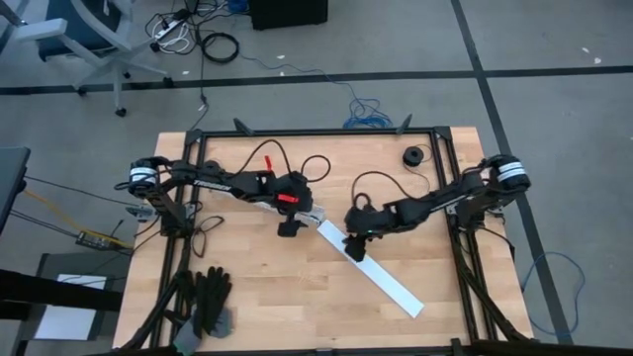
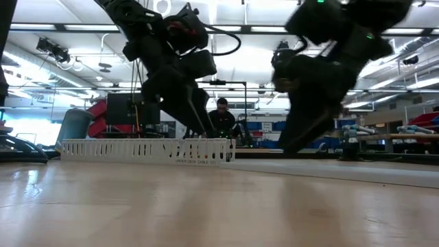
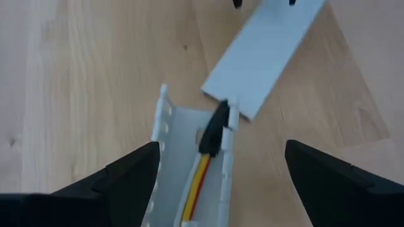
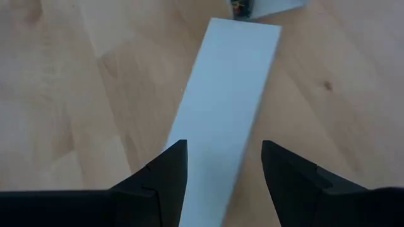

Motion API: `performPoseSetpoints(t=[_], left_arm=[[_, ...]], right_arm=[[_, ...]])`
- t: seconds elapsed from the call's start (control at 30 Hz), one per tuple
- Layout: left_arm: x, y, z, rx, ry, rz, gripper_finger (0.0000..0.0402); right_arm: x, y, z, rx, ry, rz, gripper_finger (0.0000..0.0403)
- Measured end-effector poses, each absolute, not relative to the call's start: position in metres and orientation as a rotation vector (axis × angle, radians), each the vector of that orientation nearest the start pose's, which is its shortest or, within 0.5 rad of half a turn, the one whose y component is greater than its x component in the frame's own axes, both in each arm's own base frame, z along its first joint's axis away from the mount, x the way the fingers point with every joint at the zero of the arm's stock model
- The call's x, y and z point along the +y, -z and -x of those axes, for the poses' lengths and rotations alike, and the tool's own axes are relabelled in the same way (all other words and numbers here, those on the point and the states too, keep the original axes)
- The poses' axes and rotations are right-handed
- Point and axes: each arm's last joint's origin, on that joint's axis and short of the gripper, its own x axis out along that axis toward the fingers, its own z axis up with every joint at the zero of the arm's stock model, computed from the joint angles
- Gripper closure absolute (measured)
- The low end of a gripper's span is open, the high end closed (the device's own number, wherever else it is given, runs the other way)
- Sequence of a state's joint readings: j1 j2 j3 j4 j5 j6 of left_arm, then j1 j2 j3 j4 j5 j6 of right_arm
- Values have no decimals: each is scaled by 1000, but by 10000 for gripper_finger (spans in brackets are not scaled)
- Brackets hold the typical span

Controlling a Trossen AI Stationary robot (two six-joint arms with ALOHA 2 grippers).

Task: Ziptie cables
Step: Close the white cable duct

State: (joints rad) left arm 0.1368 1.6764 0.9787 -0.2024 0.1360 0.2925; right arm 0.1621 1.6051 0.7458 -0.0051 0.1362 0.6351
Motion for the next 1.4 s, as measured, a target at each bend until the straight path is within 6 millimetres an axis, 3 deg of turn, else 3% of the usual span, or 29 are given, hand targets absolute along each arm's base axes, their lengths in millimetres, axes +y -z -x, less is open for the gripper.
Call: performPoseSetpoints(t=[0.27, 0.47, 0.6, 0.9, 1.07, 1.4], left_arm=[[41, -177, -328, 921, 144, -160, 81], [41, -176, -327, 935, 147, -160, 81], [41, -176, -327, 935, 147, -158, 81], [41, -176, -327, 938, 147, -157, 81], [41, -176, -327, 935, 147, -158, 81], [41, -176, -328, 924, 145, -160, 81]], right_arm=[[43, -171, -329, 933, 310, -481, 220], [47, -157, -348, 1108, 315, -489, 220], [50, -157, -361, 1137, 318, -474, 220], [52, -163, -365, 1138, 277, -532, 211], [53, -162, -364, 1158, 271, -564, 177], [54, -163, -364, 1174, 233, -607, 67]])
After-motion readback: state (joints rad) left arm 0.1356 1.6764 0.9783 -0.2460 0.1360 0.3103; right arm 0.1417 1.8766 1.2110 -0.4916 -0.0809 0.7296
